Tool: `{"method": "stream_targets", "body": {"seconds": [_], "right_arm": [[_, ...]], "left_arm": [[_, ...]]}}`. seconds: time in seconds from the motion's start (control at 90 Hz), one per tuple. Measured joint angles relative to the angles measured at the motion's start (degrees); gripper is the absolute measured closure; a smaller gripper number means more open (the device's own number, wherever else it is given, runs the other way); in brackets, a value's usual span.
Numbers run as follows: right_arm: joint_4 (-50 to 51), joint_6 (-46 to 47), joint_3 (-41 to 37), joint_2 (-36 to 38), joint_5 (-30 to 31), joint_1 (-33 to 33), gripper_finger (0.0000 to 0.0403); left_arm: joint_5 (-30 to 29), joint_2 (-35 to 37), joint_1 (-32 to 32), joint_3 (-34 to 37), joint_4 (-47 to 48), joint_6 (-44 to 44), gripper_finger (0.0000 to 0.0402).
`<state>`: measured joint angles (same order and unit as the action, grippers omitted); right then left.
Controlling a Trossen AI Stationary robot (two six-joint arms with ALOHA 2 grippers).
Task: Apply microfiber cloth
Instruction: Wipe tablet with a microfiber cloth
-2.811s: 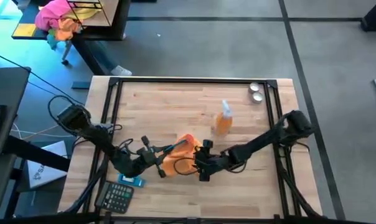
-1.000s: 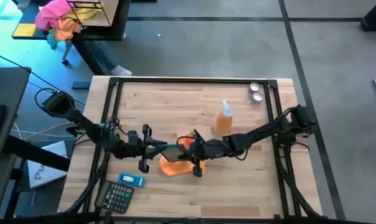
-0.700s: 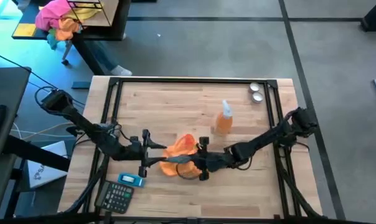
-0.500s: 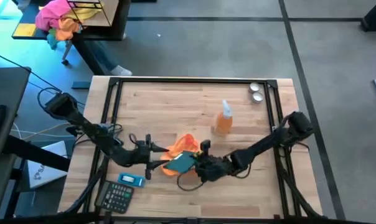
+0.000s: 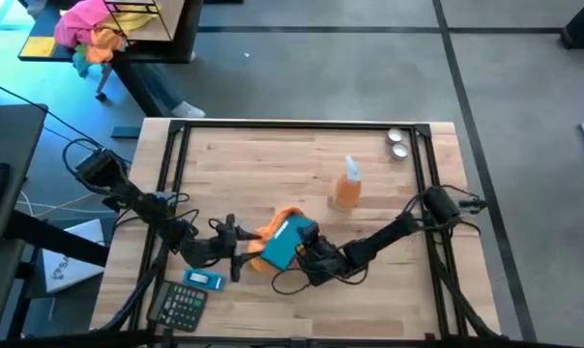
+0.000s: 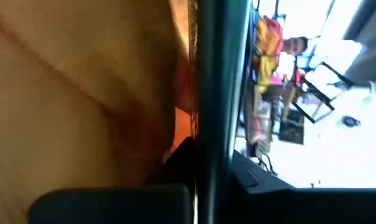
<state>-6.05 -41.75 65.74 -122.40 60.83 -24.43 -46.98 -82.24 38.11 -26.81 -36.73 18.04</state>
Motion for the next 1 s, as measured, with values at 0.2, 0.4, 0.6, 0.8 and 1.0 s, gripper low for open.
{"method": "stream_targets", "body": {"seconds": [0.2, 0.4, 0.6, 0.8, 1.0], "right_arm": [[9.1, 4.5, 7.2, -0.7, -11.1, 0.7, 0.0317], [34.1, 16.9, 17.4, -0.7, -20.2, 1.3, 0.0248], [56.9, 30.0, 26.9, 1.3, -35.0, 0.7, 0.0200], [67.6, 43.1, 28.7, 3.1, -43.4, -1.8, 0.0183], [49.1, 51.0, 19.3, 3.4, -40.3, -4.7, 0.0183]], "left_arm": [[0.2, -4.7, -2.6, -1.1, 0.7, 0.9, 0.0218], [4.6, -11.6, -5.0, -1.8, 0.7, 6.7, 0.0218], [11.2, -19.6, -7.3, -5.9, -0.3, 6.9, 0.0218], [17.6, -22.2, -10.5, -8.6, 7.5, 9.1, 0.0218], [17.1, -18.7, -11.5, -8.7, 16.6, 11.6, 0.0218]]}}
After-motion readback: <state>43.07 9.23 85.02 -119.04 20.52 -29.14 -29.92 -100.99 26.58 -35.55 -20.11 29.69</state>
